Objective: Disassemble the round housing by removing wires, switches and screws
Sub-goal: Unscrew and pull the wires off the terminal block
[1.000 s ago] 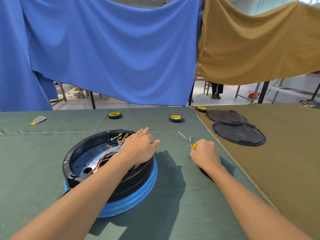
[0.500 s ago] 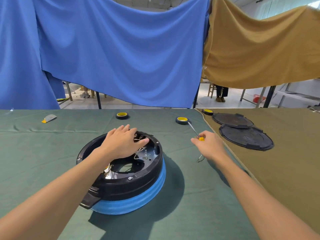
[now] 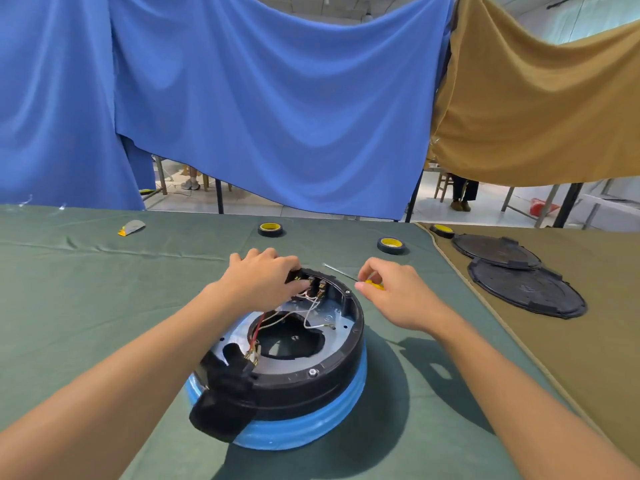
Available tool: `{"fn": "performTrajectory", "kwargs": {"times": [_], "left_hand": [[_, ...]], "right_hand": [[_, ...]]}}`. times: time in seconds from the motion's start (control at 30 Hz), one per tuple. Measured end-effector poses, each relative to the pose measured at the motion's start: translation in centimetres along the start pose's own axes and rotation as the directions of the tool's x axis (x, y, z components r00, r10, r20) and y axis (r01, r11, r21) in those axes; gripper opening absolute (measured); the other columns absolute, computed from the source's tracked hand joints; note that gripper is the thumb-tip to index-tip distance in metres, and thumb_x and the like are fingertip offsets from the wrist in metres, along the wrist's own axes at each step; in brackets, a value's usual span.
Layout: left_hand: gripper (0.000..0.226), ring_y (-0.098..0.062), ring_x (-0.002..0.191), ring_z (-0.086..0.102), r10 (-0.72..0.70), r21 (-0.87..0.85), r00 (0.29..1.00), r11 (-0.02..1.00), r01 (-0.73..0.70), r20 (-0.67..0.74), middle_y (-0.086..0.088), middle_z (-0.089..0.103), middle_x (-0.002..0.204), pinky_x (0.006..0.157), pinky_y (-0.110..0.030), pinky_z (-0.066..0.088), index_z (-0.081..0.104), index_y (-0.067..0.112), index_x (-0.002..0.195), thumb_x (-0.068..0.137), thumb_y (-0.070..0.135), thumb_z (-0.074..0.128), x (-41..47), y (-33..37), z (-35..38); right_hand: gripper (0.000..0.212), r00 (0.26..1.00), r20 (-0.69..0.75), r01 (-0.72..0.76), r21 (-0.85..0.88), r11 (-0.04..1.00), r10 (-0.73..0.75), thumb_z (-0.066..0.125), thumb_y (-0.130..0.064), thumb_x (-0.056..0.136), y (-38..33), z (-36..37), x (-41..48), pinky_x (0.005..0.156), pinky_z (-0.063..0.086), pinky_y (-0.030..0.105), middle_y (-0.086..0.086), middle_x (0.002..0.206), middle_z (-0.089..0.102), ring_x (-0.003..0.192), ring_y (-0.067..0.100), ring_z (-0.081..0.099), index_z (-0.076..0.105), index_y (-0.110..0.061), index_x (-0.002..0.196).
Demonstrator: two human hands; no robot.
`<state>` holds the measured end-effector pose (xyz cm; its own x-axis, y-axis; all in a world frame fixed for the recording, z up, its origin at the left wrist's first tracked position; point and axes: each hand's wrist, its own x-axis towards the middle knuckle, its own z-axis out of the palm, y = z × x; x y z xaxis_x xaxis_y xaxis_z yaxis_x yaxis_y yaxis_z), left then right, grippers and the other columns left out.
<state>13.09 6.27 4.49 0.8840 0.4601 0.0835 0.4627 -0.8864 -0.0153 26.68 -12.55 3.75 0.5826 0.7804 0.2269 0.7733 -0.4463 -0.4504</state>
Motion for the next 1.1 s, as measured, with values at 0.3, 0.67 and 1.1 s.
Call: {"fn": "performTrajectory", "kwargs": {"times": [0.3, 0.67, 1.1], "left_hand": [[0.031, -0.027, 0.093, 0.05, 0.054, -0.081, 0.998, 0.995, -0.057, -0.04, -0.002, 0.049, 0.094, 0.081, -0.042, 0.041, 0.054, 0.033, 0.12, 0.1, 0.052, 0.04, -0.3, -1.7, -0.4], [0.033, -0.022, 0.112, 0.057, 0.174, -0.317, 0.984, 0.936, -0.153, 0.04, 0.0, 0.065, 0.126, 0.101, -0.04, 0.043, 0.058, 0.042, 0.13, 0.101, 0.046, 0.043, 0.3, -2.6, -0.8], [0.026, 0.011, 0.054, 0.055, 0.206, -0.596, 0.977, 0.778, -0.199, -0.057, 0.014, 0.071, 0.088, 0.049, -0.004, 0.036, 0.07, 0.03, 0.12, 0.101, 0.026, 0.053, 0.5, -2.9, 1.1]], "right_hand": [[0.022, 0.988, -0.001, 0.144, -0.307, 0.941, -0.151, 0.052, -0.044, 0.095, -2.0, -0.4, 0.2, 0.087, 0.049, 0.042, -0.006, 0.117, 0.066, 0.107, 0.026, 0.057, 0.066, -0.04, 0.112], [0.025, 0.966, -0.033, 0.228, -0.354, 0.907, -0.256, 0.055, -0.03, 0.095, -2.8, -0.2, 0.7, 0.067, 0.038, 0.031, -0.007, 0.105, 0.066, 0.093, 0.026, 0.058, 0.07, -0.044, 0.11], [0.029, 0.945, 0.02, 0.293, -0.489, 0.821, -0.325, 0.054, -0.029, 0.094, -4.1, -1.1, 1.2, 0.063, 0.03, 0.029, -0.01, 0.097, 0.058, 0.091, 0.019, 0.056, 0.067, -0.046, 0.113]]}}
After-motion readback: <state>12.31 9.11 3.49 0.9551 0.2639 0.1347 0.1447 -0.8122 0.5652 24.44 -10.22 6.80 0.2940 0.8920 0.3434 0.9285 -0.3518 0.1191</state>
